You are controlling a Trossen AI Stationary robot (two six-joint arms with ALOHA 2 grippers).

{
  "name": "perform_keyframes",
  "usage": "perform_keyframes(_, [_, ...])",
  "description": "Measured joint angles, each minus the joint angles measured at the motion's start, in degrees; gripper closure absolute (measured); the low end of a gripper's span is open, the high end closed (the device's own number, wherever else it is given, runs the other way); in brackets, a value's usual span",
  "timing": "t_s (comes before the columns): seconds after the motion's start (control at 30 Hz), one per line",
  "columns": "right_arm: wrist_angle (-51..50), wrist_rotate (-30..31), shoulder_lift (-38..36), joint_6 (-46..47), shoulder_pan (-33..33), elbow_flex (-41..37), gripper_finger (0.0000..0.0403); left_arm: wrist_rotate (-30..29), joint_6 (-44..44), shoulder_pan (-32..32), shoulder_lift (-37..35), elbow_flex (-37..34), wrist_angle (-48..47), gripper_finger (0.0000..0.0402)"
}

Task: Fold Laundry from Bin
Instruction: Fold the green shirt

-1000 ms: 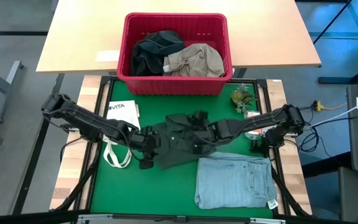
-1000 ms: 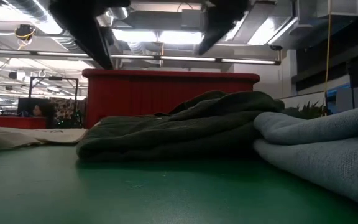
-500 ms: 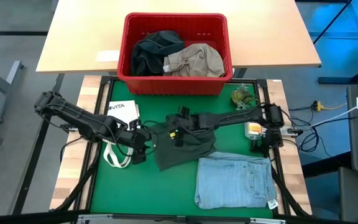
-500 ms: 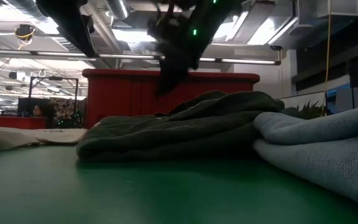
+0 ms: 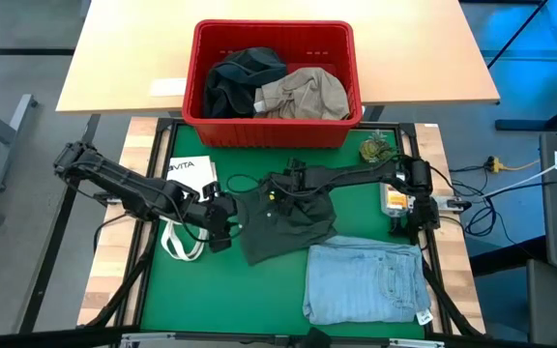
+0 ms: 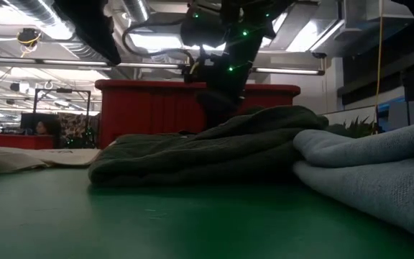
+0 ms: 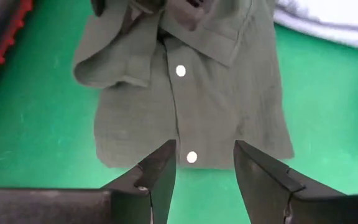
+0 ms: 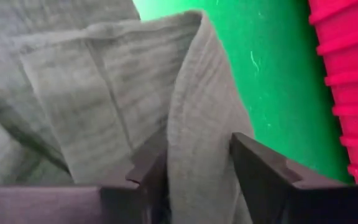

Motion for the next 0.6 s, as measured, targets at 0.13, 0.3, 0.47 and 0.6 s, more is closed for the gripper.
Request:
perform_keyframes(0.13, [-1.37, 0.03, 0.00, 0.02, 0.15, 0.00, 0.0305, -1.51, -0.17, 0.00, 0.05, 0.01, 0.16, 0.0247])
perform_keyframes(0.3, [-3.17, 0.03, -1.80, -0.33, 0.15, 0.01, 0.0394, -1.53, -1.65, 0.00, 0.06, 0.01, 0.20, 0.0247])
perform_keyframes(0.47, [-7.34, 3.06, -4.93, -0.44, 0.15, 0.00, 0.0370, -1.80, -3.16, -0.01, 0.06, 0.01, 0.67, 0.0247])
perform_keyframes(0.6, [-11.05, 6.82, -7.25, -0.44, 0.02, 0.02, 0.0373, -4.71, -4.75, -0.02, 0.98, 0.01, 1.82, 0.0247])
